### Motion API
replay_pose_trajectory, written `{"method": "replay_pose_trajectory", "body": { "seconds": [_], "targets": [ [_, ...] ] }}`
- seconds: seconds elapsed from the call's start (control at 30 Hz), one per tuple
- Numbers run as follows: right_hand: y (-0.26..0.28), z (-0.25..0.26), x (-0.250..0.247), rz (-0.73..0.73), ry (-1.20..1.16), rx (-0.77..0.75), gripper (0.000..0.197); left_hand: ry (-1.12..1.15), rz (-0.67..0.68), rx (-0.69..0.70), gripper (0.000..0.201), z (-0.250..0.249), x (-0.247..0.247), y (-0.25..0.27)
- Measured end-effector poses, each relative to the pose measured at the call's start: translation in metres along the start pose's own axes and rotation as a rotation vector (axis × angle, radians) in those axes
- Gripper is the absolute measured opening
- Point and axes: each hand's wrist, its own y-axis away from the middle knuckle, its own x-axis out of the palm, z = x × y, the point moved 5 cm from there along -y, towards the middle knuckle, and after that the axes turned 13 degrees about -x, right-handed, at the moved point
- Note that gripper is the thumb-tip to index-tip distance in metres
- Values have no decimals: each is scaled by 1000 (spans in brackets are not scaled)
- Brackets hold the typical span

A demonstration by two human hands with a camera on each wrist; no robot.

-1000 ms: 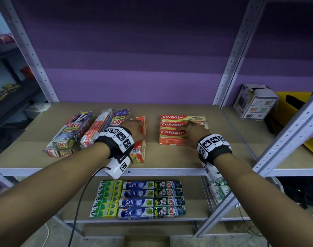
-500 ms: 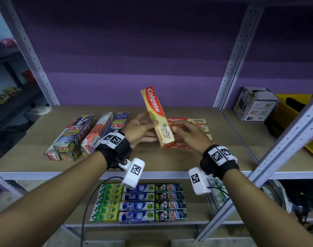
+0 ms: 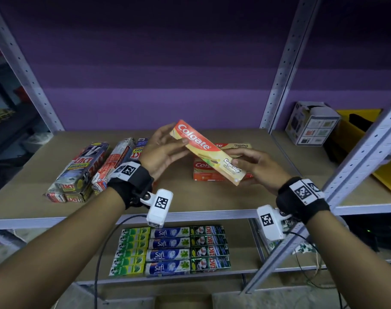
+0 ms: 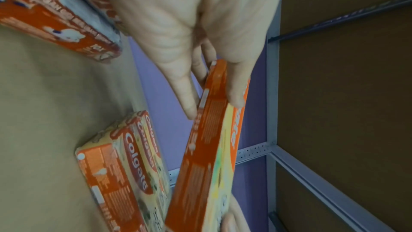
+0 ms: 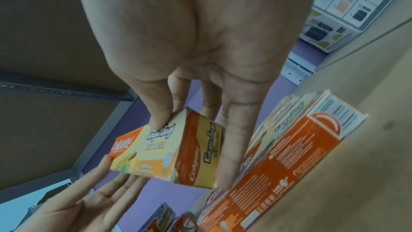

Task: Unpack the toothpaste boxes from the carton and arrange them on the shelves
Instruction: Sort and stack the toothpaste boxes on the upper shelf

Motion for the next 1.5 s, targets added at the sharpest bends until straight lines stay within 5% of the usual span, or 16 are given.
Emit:
{"method": "replay_pose_trajectory", "body": {
  "seconds": [0.2,0.37,0.5,0.63,0.87,1.2,1.5],
  "targets": [
    [9,3,-13,35,121,-15,31,-178,100,-12,59,4,5,2],
    [17,9,-15,175,421,-76,67,-270,88,-61,61,13,9,4],
    [16,6,-21,239,509,-102,59,-440,24,-82,64,25,6,5],
    [21,-6,-33,320,506,-29,57,-964,-35,-25,59,33,5,10],
    [29,-28,-38,413,806,3,60,-1220,-22,-103,57,69,8,19],
    [37,-45,-46,454,692,61,59,-1288,73,-198,48,76,13,26],
    [-5,0,-40,431,1019,-7,29,-1226,73,-193,37,76,15,31]
  ]
}}
